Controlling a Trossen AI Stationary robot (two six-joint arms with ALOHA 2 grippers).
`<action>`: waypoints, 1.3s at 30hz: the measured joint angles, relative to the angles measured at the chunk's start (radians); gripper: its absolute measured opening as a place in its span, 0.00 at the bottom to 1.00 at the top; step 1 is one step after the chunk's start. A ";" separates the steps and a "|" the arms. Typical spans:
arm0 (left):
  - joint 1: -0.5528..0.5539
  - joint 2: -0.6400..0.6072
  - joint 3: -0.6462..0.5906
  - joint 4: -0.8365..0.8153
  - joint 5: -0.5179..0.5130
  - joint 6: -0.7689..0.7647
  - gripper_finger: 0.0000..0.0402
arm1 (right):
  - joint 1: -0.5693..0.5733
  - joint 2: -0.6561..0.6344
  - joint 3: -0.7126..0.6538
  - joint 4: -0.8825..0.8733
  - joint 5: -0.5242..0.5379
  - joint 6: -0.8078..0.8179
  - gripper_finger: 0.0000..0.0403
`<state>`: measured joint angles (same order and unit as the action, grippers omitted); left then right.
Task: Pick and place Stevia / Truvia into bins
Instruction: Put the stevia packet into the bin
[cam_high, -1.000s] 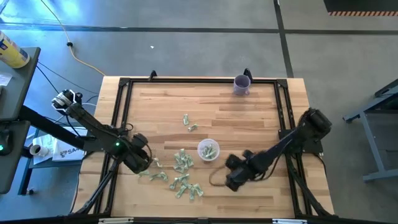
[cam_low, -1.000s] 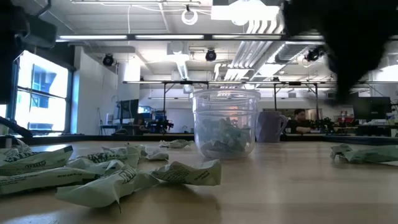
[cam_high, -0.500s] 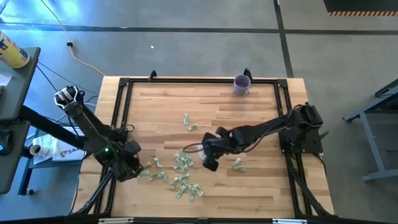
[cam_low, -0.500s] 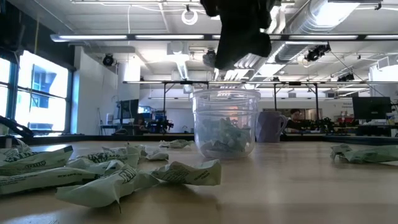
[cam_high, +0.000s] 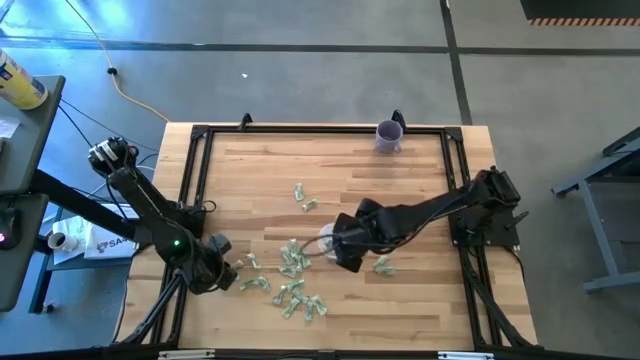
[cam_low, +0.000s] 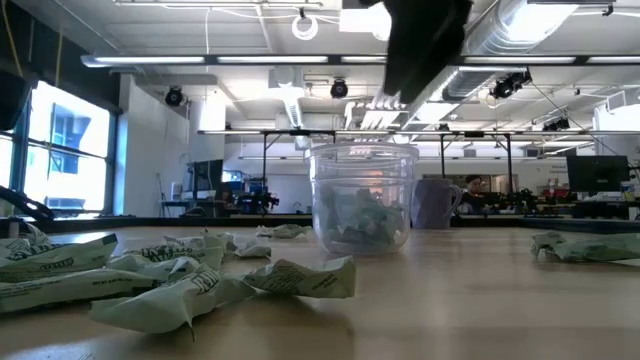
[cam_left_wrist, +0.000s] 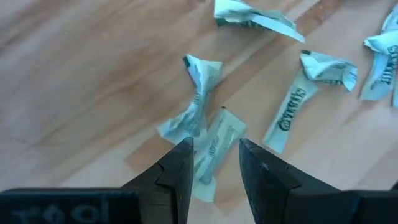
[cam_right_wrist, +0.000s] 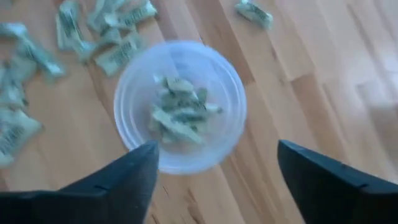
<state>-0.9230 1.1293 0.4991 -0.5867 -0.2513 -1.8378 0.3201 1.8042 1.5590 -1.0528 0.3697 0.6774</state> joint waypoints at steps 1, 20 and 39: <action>0.000 0.006 0.002 -0.006 -0.009 0.001 0.41 | 0.011 0.000 0.008 -0.026 0.014 0.004 0.83; 0.293 0.137 0.083 -0.071 -0.042 0.444 0.06 | 0.098 -0.013 0.016 -0.233 0.045 0.132 0.91; 0.847 0.336 0.485 0.413 0.277 1.416 0.07 | 0.318 -0.020 -0.098 -0.399 -0.068 0.535 0.90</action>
<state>-0.0755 1.4649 0.9842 -0.1737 0.0254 -0.4221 0.6376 1.7844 1.4605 -1.4520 0.3018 1.2122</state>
